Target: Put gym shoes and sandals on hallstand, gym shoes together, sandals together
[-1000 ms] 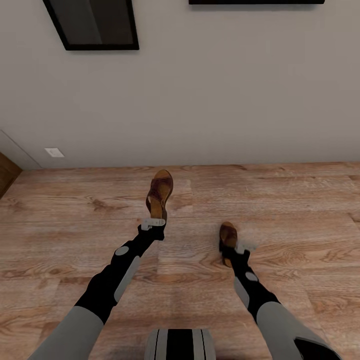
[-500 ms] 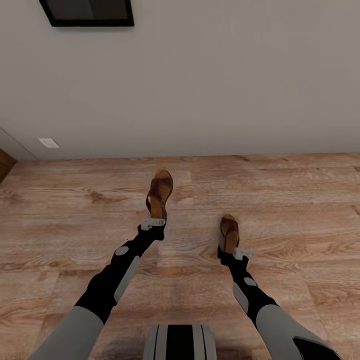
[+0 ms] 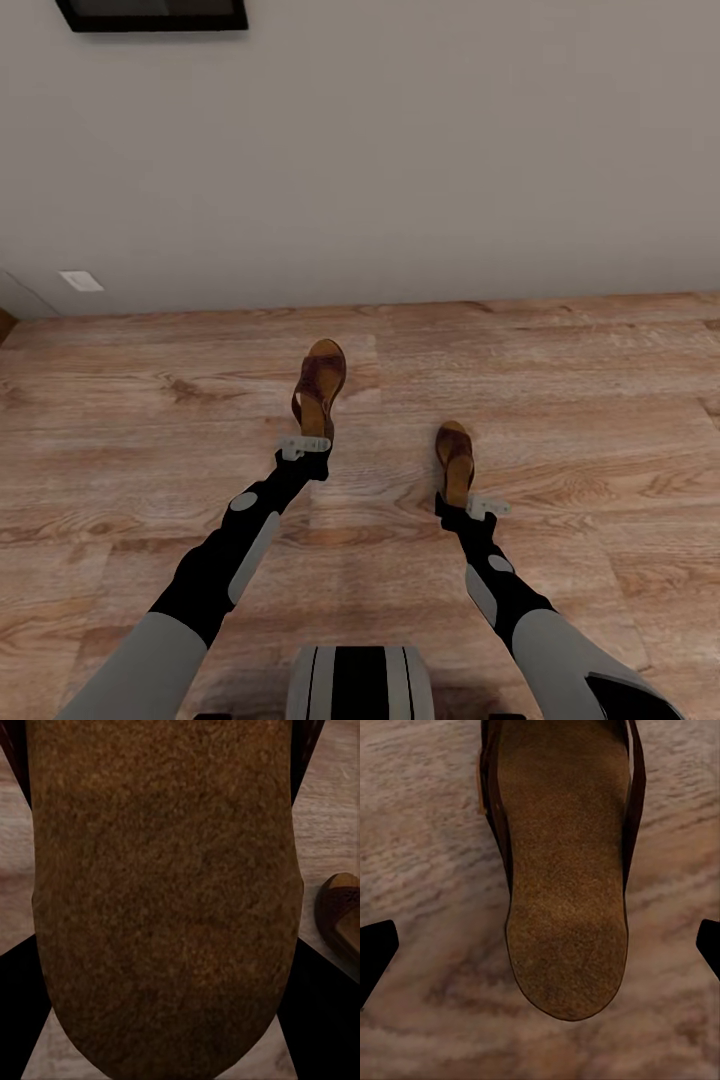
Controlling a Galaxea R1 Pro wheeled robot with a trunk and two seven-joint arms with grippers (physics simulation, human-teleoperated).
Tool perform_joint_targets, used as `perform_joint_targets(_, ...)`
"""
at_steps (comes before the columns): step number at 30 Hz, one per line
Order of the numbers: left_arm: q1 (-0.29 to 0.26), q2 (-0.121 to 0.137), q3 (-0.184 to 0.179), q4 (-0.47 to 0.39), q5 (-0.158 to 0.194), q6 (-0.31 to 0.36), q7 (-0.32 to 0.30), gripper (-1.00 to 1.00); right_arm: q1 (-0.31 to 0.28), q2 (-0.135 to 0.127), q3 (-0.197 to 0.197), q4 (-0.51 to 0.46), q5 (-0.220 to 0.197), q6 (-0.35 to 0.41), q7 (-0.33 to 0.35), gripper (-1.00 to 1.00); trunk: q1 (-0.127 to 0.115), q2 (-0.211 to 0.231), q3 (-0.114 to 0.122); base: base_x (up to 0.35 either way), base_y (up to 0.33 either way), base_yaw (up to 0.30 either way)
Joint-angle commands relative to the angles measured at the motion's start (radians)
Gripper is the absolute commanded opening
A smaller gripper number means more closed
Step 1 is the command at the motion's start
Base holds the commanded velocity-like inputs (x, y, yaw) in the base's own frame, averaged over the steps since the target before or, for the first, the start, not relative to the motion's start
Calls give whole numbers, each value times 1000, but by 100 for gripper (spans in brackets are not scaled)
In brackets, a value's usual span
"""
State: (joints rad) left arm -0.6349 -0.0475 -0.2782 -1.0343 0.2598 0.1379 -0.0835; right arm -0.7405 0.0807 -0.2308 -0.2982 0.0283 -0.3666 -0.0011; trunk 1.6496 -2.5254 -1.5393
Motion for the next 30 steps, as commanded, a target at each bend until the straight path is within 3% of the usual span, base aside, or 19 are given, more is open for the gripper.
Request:
perform_joint_targets(1, 0, 0, 1, -1, 10, 6, -2, -100, -1, 1, -4, 1, 3, -3, 0, 100, 0, 0, -1, 0, 0, -55)
perform_joint_targets(10, 0, 0, 1, -1, 10, 6, -2, -100, 0, 1, -4, 1, 3, -3, 1, 100, 3, -2, -40, 0, 0, -13)
perform_joint_targets(14, 0, 0, 1, -1, 10, 6, -2, -100, -1, 1, -4, 1, 3, -3, 1, 100, 3, -2, -41, 0, 0, 0)
perform_joint_targets(26, 0, 0, 1, -1, 10, 6, -2, -100, 0, 1, -4, 1, 2, -3, 2, 100, 9, -5, -101, 0, 0, 0)
perform_joint_targets(30, 0, 0, 1, -1, 10, 6, -2, -100, -1, 1, -4, 1, 2, -3, 2, 100, 9, -5, -108, 0, 0, 0)
